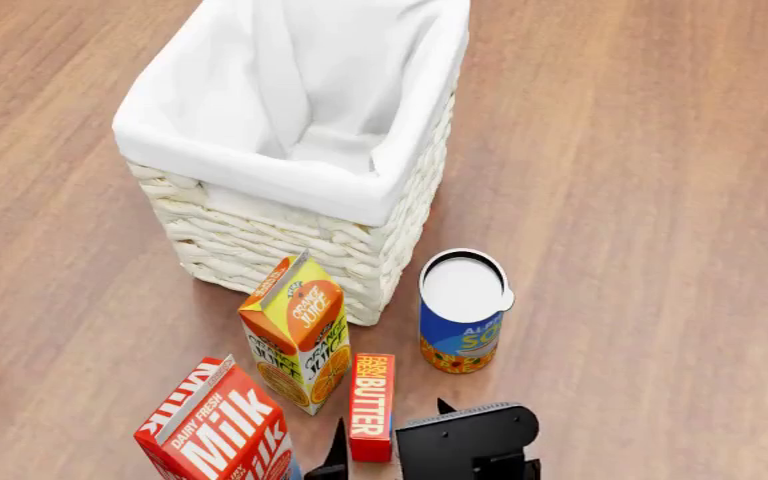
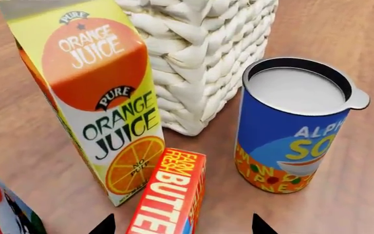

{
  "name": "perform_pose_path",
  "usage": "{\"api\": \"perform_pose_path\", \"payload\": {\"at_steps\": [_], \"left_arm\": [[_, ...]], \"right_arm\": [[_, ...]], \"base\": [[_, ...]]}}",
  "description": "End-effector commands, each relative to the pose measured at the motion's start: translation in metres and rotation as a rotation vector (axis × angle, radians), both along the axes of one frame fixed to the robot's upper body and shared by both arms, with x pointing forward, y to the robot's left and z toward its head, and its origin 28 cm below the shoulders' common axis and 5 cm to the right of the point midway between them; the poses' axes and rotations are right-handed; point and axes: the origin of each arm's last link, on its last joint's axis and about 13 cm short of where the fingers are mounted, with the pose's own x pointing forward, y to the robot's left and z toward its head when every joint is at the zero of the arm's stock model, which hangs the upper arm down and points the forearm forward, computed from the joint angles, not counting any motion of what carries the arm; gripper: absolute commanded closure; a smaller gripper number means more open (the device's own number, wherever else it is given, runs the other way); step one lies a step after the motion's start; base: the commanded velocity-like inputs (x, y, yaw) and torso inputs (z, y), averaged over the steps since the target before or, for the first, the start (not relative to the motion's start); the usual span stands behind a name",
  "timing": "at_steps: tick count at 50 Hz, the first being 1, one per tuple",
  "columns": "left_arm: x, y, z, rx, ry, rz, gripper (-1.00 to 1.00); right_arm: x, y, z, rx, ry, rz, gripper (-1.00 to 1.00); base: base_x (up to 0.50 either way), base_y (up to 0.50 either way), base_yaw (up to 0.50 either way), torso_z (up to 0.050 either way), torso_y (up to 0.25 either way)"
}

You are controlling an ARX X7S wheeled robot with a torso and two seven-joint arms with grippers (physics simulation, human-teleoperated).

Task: Pick up the butter and put it in the basket.

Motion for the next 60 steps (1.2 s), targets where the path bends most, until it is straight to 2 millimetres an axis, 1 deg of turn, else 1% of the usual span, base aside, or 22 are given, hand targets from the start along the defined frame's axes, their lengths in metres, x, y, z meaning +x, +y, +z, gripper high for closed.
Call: {"api": "perform_pose_path", "payload": {"at_steps": [1,4,8,27,37,41,60], "left_arm": [[-0.004,0.001,0.004,-0.046,0.019,0.000,-1.00],[-0.004,0.000,0.001,-0.046,0.020,0.000,-1.00],[-0.006,0.000,0.003,-0.046,0.019,0.000,-1.00],[-0.007,0.001,0.004,-0.049,0.018,0.002,-1.00],[-0.006,0.001,0.006,-0.051,0.017,0.000,-1.00],[-0.006,0.001,0.004,-0.052,0.018,0.002,-1.00],[-0.009,0.001,0.006,-0.058,0.019,0.003,-1.00]], "right_arm": [[0.007,0.002,0.003,0.011,0.015,0.021,-1.00],[0.007,0.001,0.005,0.009,0.016,0.023,-1.00],[0.008,0.001,0.005,0.007,0.018,0.026,-1.00],[0.010,0.003,0.001,0.011,0.040,0.041,-1.00],[0.014,0.003,0.000,0.013,0.059,0.046,-1.00],[0.016,0.002,-0.002,0.016,0.073,0.047,-1.00],[0.017,0.003,-0.003,0.008,0.112,0.067,-1.00]], "base": [[0.00,0.00,0.00,0.000,0.000],[0.00,0.00,0.00,0.000,0.000],[0.00,0.00,0.00,0.000,0.000],[0.00,0.00,0.00,0.000,0.000],[0.00,0.00,0.00,0.000,0.000],[0.00,0.00,0.00,0.000,0.000],[0.00,0.00,0.00,0.000,0.000]]}}
